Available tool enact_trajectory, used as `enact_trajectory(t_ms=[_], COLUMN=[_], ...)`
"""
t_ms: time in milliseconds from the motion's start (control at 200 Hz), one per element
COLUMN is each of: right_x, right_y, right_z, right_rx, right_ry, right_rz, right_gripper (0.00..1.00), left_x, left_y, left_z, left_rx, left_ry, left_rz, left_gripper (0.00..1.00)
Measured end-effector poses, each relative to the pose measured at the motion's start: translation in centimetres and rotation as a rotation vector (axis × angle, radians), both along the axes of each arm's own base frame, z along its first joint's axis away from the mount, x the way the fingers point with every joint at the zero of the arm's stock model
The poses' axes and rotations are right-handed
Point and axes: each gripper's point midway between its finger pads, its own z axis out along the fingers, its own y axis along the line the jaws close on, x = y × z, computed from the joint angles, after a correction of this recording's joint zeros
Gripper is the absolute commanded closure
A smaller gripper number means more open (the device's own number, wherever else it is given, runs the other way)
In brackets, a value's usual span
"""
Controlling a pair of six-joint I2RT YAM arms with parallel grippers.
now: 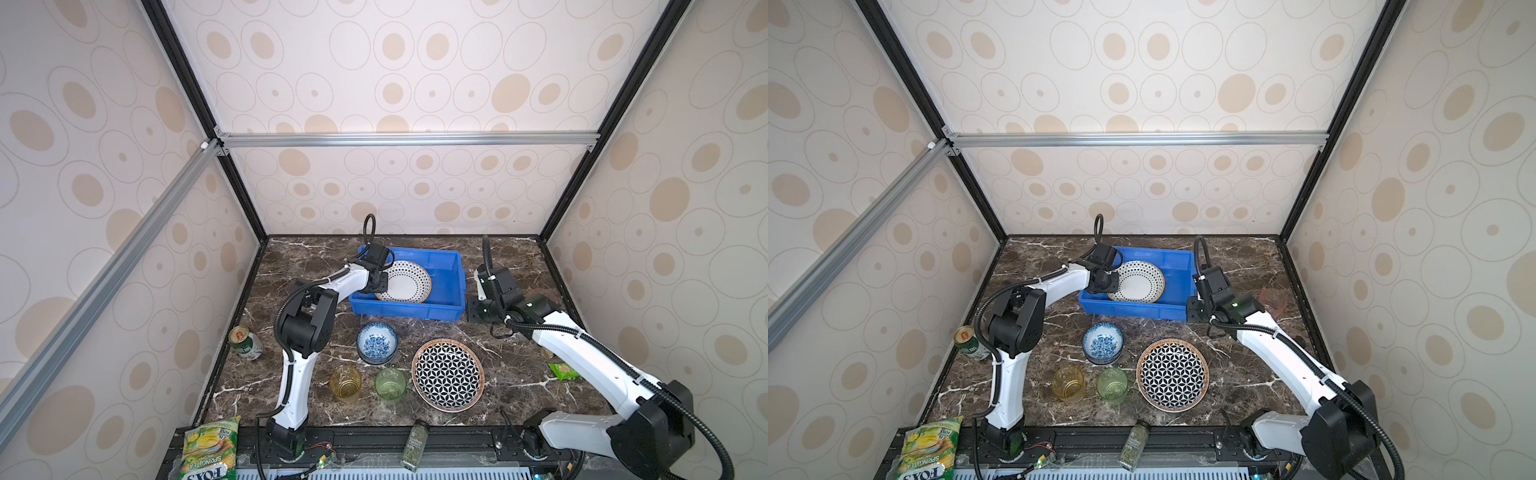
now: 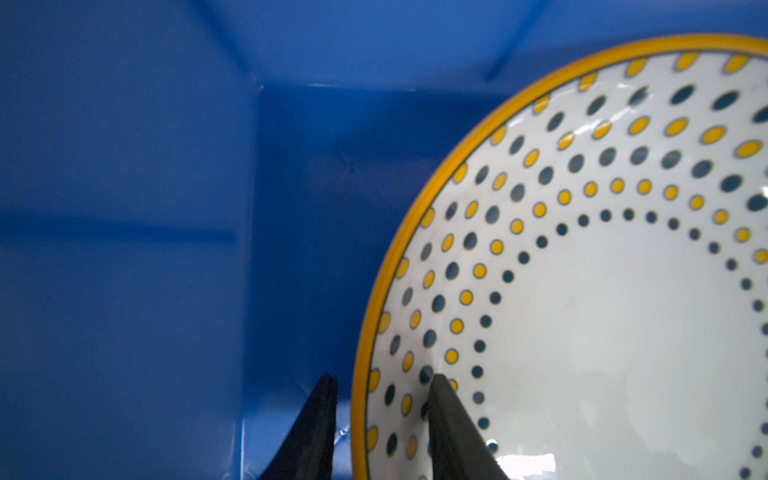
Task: Place the mixed dishes into the plastic bin
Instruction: 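Open the left gripper to release the plate inside the bin, then move the left gripper back toward the patterned plate on the table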
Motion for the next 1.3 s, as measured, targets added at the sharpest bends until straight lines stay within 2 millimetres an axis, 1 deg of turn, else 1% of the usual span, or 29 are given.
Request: enact_trajectory(t_ms=[195, 295, 600, 670, 775, 956, 1061, 1161, 1301], right_x=[0.0, 0.1, 0.5, 0.6, 0.9, 0.9, 0.7, 0.5, -0.2], right_y=[0.0, 0.1, 0.5, 0.6, 0.8, 1.0, 1.0, 1.1, 0.8], right_z=[0.0, 0.0, -1.4, -1.8, -2.6, -4.1, -4.4, -4.5, -4.8], right_rx=[0.000, 0.004, 0.005, 0.004, 0.000, -0.006, -0.001, 0.002, 0.001], right_ry=[0.000, -0.004, 0.026, 0.034, 0.050, 0.088, 0.101, 0.109, 0.126], right_rz=[0.000, -0.002, -0.001, 0.000, -0.002, -0.005, -0.005, -0.002, -0.004], right_gripper=[0.72, 0.72, 0.73, 0.73, 0.74, 0.74, 0.74, 0.74, 0.74], left_x=[-0.4, -0.3, 0.4, 0.4, 0.2, -1.2, -2.1, -3.4, -5.6], left_y=[0.3, 0.2, -0.2, -0.2, -0.1, 0.5, 0.7, 0.7, 0.5], left_z=[0.5, 1.4, 5.9, 7.3, 9.9, 14.7, 16.4, 16.9, 16.0], left_rx=[0.010, 0.001, -0.032, -0.042, -0.063, -0.105, -0.126, -0.142, -0.166], left_ry=[0.008, -0.007, -0.093, -0.118, -0.170, -0.265, -0.300, -0.304, -0.271], left_rz=[0.000, -0.005, -0.023, -0.025, -0.026, -0.025, -0.036, -0.069, -0.132], left_gripper=[0.63, 0.63, 0.63, 0.63, 0.63, 0.63, 0.63, 0.63, 0.63])
